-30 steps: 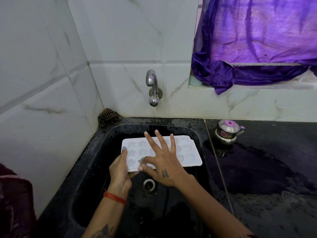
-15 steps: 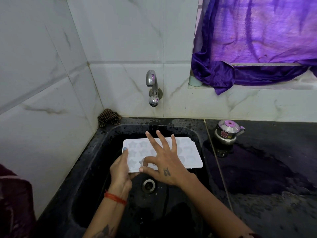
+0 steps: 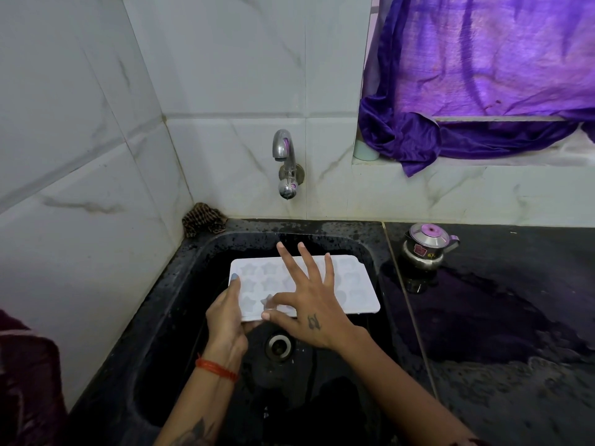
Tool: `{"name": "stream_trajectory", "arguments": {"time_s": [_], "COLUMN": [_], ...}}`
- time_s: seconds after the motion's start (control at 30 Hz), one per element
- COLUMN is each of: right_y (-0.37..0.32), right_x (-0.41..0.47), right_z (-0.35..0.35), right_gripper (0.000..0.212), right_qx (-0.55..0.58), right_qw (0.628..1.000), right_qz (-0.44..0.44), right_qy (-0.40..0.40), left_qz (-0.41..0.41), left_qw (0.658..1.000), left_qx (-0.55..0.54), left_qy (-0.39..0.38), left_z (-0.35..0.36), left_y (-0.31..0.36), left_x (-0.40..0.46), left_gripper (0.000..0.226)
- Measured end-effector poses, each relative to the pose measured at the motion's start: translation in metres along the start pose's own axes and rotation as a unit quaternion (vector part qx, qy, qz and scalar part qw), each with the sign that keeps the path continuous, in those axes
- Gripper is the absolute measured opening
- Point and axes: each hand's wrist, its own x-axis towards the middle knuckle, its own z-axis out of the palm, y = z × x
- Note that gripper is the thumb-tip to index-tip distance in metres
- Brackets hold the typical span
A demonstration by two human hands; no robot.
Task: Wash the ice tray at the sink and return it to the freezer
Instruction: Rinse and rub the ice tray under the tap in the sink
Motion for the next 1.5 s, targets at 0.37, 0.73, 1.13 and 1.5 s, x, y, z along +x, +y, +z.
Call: {"name": "stream_trajectory", "arguments": {"time_s": [0.37,0.73,1.13,1.5], "right_y": [0.001,-0.005,-0.015,-0.019], "right_x": [0.002,0.003,0.015,0.018], "right_z": [-0.004,-0.005,0.007,-0.001], "right_gripper": [0.041,0.037,0.031,0.042], "right_qx": [0.02,-0.007,-0.032,-0.012], "right_qw": [0.999,0.999,0.996,0.995], "right_qz": [0.003,-0.031,-0.083,-0.081], "right_qy": [-0.043,-0.005,-0.005,-0.061], "left_qz": [0.002,-0.001,-0.039,-0.04], "left_qw": [1.0,1.0,0.999,0.999], "left_qx": [-0.001,-0.004,-0.025,-0.03], "left_qy": [0.002,-0.003,-0.008,-0.008], "left_z": [0.0,-0.001,-0.002,-0.001], "left_y": [-0.002,-0.001,-0.004,-0.008], "left_x": [-0.002,-0.003,0.002,0.005], "left_gripper": [0.02,0.02,0.028,0.033]}}
